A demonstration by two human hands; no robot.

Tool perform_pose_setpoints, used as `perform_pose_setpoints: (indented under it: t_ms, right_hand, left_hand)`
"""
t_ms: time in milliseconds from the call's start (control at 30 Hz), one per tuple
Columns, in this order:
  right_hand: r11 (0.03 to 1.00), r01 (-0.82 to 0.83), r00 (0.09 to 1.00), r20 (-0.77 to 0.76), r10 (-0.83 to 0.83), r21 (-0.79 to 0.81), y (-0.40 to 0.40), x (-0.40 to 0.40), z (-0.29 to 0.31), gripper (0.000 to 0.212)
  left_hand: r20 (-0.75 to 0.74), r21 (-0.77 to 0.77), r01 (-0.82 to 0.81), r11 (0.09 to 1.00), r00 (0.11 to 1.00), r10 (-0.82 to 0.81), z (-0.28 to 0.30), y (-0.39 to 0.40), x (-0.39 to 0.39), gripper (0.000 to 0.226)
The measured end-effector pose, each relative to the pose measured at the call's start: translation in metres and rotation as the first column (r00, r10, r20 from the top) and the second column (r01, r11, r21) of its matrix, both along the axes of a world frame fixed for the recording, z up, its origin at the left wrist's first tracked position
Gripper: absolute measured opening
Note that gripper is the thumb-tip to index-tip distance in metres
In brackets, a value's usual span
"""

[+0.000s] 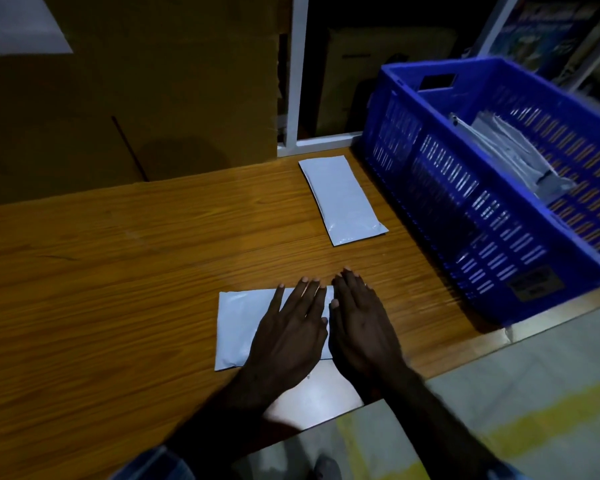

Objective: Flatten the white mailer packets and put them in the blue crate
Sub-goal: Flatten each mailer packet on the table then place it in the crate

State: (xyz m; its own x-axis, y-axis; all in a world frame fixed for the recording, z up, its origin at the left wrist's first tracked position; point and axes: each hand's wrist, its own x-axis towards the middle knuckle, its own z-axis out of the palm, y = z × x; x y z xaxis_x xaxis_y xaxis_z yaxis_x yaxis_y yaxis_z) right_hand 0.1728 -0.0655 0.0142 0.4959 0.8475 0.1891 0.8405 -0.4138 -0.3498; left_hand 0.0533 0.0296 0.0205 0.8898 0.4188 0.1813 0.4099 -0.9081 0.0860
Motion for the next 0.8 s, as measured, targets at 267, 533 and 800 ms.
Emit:
perform_pose_setpoints:
  t_ms: [267,533,800]
  right_hand:
    - [0.999,-0.048,0.995,0.091,0.049,-0.017,-0.012,0.001,-0.014,0.055]
    - [0.992,-0.082,0.988,0.121,0.093,-0.094,0.0,0.007,-0.006,0.058]
    - [0.991,-0.131,0.983,0.129,0.13,0.002,0.058,-0.022,-0.006,0.051]
  left_hand:
    - [-0.031,-0.02,0.012,1.0,0.999,-0.013,-0.007,0.0,-0.001,0.055]
    - [-0.024,-0.019,-0.017,1.0,1.0,0.016,-0.005,0.013,-0.009,0.056]
    - [-0.106,0.015,-0.068,0.998,0.992,0.069,0.004,0.065,-0.022,0.055]
